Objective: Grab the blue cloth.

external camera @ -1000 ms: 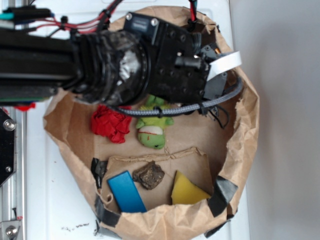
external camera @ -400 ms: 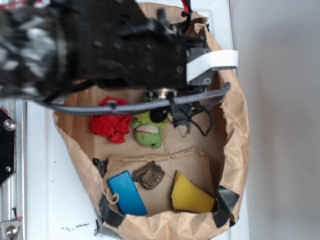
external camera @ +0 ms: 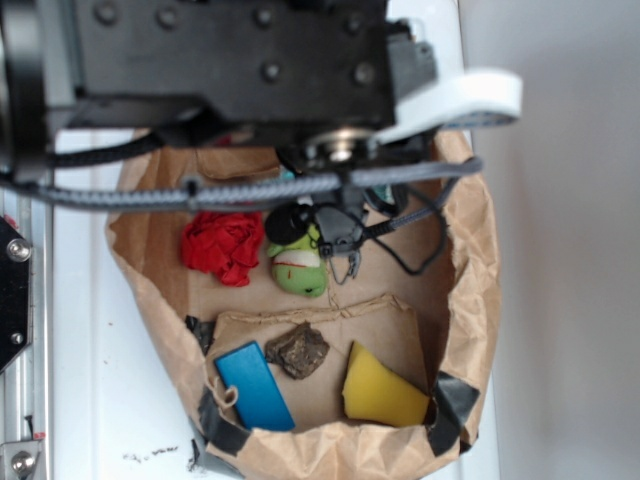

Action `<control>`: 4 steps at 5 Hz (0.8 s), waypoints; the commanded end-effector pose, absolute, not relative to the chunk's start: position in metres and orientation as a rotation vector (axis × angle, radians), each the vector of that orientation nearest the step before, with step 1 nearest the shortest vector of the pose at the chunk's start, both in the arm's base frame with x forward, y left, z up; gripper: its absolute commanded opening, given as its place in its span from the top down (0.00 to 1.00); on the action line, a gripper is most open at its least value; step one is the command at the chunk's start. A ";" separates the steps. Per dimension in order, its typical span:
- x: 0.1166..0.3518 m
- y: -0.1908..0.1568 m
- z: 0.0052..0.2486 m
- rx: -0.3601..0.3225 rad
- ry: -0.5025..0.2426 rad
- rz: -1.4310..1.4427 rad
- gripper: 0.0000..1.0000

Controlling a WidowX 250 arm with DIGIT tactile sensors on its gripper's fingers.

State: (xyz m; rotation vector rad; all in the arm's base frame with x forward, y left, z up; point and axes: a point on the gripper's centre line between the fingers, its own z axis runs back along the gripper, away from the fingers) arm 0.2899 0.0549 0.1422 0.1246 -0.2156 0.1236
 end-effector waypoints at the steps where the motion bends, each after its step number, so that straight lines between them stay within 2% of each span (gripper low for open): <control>1: 0.286 0.038 0.191 0.106 -0.251 -0.005 1.00; 2: 0.276 0.034 0.204 0.061 -0.262 -0.041 1.00; 4: 0.286 0.030 0.217 0.017 -0.278 -0.004 1.00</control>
